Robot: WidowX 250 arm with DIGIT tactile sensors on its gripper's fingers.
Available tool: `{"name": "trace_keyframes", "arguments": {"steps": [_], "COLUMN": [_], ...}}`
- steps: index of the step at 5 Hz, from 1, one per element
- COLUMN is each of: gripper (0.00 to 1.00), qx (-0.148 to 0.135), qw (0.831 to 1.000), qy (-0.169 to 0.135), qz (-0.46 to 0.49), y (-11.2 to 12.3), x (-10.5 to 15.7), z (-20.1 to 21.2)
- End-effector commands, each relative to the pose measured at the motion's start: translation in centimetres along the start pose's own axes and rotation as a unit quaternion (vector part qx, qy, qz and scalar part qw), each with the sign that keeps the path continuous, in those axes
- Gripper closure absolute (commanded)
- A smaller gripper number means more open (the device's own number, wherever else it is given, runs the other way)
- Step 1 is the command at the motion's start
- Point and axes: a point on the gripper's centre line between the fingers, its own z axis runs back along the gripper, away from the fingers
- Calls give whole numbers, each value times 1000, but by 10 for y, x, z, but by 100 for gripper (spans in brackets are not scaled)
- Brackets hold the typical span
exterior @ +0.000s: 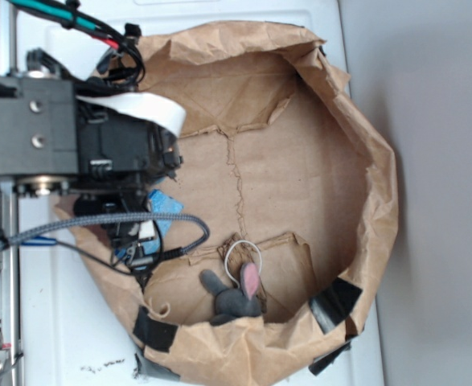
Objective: Grab the blue sponge.
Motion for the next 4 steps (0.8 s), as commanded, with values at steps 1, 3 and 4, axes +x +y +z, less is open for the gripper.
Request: {"name": "trace_keyframes", "arguments": {"steps": [1,3,4], "gripper": [0,0,0], "qx": [27,34,48], "qw": [998,976,975], "qy": [-19,-54,-46], "qz": [62,208,214], "y": [-4,-19,-19], "x": [11,29,34], "z": [-2,-19,-30]}}
